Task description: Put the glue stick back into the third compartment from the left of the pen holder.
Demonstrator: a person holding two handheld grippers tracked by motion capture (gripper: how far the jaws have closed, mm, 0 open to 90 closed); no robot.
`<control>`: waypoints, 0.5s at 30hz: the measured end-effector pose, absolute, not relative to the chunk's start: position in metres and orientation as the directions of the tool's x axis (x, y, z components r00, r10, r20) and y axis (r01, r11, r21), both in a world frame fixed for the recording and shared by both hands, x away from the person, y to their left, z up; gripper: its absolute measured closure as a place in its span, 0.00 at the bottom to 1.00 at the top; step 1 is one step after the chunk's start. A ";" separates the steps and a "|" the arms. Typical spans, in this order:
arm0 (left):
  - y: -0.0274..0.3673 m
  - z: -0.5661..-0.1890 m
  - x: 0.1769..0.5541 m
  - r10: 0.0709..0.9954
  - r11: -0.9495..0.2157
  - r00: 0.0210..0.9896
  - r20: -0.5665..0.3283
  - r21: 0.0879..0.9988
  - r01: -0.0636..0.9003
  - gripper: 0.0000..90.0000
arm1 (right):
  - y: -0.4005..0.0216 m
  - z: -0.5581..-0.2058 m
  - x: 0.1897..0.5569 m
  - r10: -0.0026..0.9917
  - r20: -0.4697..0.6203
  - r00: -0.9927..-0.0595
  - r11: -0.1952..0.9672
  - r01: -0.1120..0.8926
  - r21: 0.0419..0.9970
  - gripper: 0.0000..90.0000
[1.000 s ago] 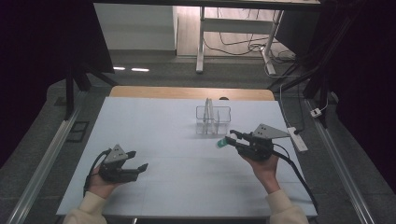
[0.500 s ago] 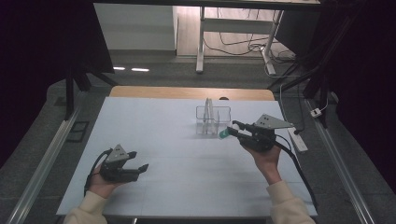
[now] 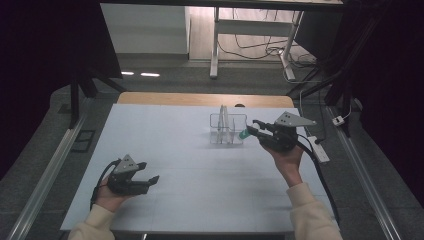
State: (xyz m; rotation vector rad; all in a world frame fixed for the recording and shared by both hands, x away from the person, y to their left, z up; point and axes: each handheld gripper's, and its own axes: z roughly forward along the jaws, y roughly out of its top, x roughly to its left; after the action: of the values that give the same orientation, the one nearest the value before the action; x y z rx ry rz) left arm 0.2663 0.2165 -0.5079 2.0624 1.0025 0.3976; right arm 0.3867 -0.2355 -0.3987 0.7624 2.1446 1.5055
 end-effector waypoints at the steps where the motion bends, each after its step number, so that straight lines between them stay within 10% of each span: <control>1: 0.217 -0.508 0.266 0.768 -0.373 0.638 -0.059 0.768 0.520 0.33 | -0.235 -0.397 0.389 0.643 -0.019 -0.766 0.268 0.201 0.942 0.72; 15: 0.216 -0.510 0.267 0.767 -0.376 0.639 -0.061 0.764 0.524 0.32 | -0.230 -0.382 0.416 0.669 -0.018 -0.743 0.275 0.225 0.935 0.72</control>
State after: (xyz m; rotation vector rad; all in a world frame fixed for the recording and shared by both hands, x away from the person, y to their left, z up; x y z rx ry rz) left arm 0.2671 0.2165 -0.5096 2.0675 1.0047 0.3908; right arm 0.4163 -0.2296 -0.3822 0.8063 2.1409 1.4662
